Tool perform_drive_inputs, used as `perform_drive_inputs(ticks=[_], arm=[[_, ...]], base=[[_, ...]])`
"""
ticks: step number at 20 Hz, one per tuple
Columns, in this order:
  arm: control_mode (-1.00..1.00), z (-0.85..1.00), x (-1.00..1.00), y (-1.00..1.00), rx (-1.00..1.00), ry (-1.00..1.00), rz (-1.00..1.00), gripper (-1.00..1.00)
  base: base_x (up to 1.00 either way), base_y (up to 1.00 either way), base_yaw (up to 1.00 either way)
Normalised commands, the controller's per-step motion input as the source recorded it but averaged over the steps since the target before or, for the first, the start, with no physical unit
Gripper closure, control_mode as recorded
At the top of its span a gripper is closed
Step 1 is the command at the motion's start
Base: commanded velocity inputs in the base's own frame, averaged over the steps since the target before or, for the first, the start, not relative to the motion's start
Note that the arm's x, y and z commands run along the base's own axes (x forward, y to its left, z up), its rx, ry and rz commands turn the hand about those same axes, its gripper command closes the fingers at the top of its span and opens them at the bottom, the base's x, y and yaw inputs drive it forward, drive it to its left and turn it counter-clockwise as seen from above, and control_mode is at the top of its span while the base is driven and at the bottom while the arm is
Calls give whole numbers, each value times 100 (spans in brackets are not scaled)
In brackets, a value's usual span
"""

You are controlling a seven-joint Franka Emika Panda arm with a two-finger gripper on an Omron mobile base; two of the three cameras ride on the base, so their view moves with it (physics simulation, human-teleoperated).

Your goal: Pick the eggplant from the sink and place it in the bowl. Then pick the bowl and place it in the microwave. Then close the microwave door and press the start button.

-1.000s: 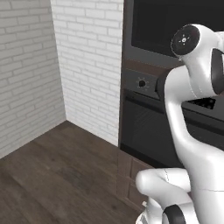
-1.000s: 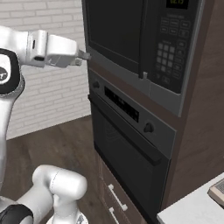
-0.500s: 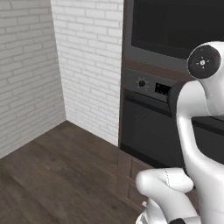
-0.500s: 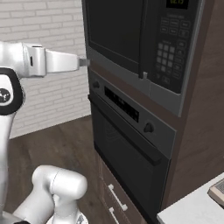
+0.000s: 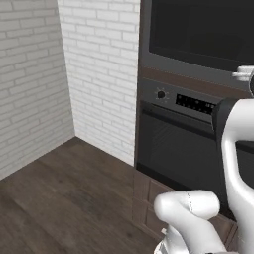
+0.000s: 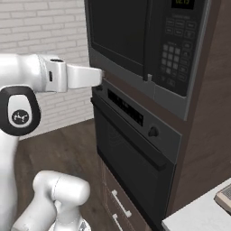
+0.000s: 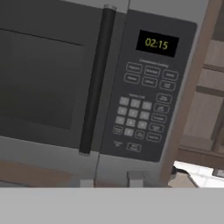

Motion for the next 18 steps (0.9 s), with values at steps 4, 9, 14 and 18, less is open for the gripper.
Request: perform_drive_inputs(ticks=[4,9,14,18], arm=[[-100,-27,-19,-9,0,-18,-4,100],[-100,-43,-2,-7,3,-3,-2,100],[-100,-29,-5,-8,5,0,0,100],[-100,-26,0,-11,2,0,0,100]], base=[[0,0,0],[0,0,0],[0,0,0],[0,0,0]])
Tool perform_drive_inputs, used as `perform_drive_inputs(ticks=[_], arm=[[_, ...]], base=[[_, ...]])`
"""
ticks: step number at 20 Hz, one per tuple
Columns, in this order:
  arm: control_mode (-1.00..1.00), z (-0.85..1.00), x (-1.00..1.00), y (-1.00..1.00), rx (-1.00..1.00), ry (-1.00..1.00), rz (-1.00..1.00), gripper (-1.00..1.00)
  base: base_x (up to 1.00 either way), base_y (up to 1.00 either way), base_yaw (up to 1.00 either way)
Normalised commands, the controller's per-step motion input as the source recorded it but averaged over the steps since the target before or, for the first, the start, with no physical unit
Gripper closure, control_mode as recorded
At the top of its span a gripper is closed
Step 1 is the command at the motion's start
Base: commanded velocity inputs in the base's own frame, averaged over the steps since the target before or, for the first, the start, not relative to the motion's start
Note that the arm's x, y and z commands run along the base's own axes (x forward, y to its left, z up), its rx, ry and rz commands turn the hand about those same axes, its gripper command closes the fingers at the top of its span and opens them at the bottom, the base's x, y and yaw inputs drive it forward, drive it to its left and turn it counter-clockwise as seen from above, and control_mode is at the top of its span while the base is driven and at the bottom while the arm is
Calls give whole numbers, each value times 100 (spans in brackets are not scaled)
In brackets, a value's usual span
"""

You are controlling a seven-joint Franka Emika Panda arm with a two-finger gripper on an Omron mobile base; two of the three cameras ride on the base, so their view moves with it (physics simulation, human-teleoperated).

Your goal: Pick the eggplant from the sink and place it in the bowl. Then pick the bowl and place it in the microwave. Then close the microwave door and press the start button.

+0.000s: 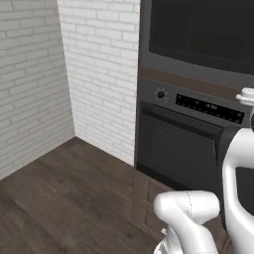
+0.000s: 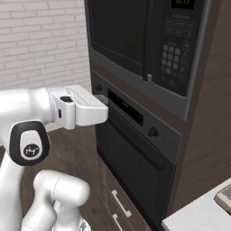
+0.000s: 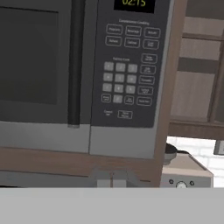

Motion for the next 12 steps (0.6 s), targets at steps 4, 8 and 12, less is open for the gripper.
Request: perform_drive_inputs(ticks=[4,8,12], arm=[[-100,-5,1,-10,2,0,0,100],[-100,0,5,-17,0,-2,0,100],[-100,17,10,-3,3,-8,0,100]], base=[[0,0,0],[0,0,0],[0,0,0]])
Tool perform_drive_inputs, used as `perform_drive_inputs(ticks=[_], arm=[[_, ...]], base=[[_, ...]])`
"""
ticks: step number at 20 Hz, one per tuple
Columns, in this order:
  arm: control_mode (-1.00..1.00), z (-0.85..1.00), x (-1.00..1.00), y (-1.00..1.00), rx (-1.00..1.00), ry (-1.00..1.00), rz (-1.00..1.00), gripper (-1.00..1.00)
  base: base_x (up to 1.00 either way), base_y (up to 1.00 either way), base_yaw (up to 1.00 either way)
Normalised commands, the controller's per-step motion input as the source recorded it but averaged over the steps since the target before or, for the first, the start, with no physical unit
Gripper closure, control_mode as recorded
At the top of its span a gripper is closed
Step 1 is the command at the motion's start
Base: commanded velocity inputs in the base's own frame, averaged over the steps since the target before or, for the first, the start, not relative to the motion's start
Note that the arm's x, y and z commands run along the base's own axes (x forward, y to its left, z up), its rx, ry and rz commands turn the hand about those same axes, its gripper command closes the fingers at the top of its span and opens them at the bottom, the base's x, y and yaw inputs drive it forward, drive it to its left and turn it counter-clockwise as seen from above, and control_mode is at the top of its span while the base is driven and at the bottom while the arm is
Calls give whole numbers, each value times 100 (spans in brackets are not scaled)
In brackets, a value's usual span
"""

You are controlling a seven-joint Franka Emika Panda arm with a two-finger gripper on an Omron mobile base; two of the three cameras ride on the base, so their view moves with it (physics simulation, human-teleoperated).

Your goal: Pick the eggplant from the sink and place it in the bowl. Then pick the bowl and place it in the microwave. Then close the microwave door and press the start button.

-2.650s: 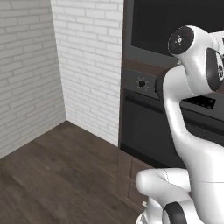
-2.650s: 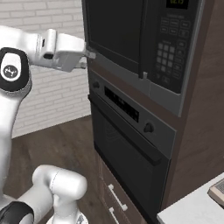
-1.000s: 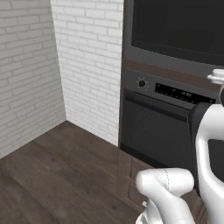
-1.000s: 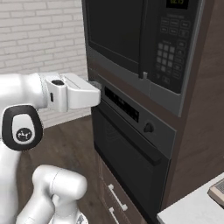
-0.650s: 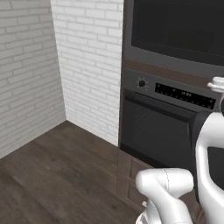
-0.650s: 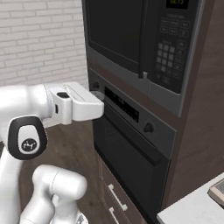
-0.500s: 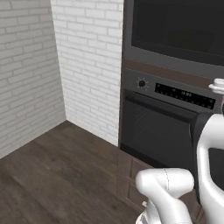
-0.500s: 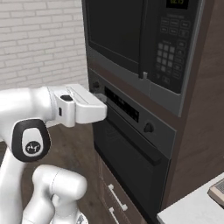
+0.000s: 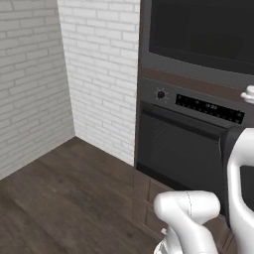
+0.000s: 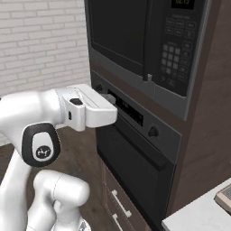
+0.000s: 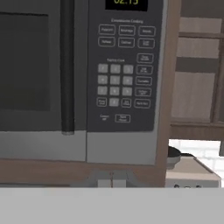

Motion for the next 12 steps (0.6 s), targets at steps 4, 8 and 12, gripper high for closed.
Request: perform_drive_inputs(ticks=[4,8,12], arm=[[-100,18,26,-2,4,-8,0,100],[-100,0,36,-22,4,-1,0,100],[-100,0,27,-37,4,1,0,100]], base=[[0,0,0],[0,0,0],[0,0,0]])
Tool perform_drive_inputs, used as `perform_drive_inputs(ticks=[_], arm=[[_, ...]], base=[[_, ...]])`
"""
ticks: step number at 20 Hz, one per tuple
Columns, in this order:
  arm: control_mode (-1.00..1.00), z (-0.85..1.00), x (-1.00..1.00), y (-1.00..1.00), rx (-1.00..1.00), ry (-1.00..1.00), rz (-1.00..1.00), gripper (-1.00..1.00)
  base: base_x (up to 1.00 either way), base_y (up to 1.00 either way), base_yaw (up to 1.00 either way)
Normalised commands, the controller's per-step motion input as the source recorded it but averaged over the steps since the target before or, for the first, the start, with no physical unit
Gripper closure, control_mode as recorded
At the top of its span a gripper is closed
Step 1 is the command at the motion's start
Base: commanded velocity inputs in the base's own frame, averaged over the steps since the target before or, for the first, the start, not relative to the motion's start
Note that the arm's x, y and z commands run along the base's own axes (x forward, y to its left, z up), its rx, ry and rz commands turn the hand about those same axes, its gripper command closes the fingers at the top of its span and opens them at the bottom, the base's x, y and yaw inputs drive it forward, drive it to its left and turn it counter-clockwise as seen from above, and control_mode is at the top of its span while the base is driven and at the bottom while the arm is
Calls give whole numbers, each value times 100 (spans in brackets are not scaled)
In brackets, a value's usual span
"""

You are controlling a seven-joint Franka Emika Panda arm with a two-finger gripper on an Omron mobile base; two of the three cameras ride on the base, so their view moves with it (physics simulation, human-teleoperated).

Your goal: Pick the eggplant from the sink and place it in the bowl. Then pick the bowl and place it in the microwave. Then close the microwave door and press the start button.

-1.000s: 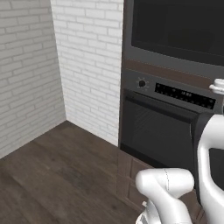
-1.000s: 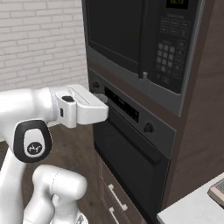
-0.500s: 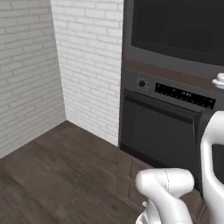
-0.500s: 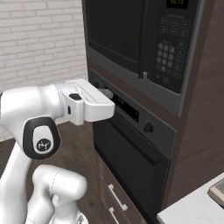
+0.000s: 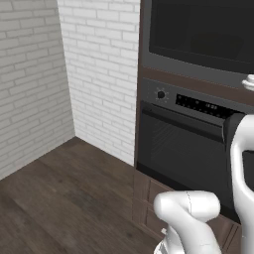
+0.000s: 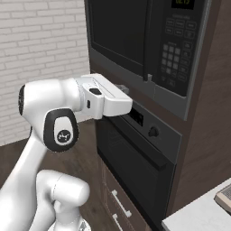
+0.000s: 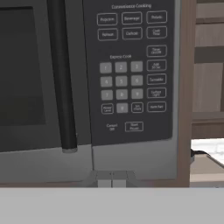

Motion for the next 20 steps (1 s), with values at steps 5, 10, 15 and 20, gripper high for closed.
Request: perform_drive_inputs(ticks=[5,10,15,20], arm=[[-100,2,21,-35,4,2,0,100],[-100,5,8,-40,6,-2,0,100],[-100,4,7,-42,5,-2,0,100],[-100,0,16,-15,1,-3,0,100]], base=[[0,0,0],[0,0,0],[0,0,0],[0,0,0]])
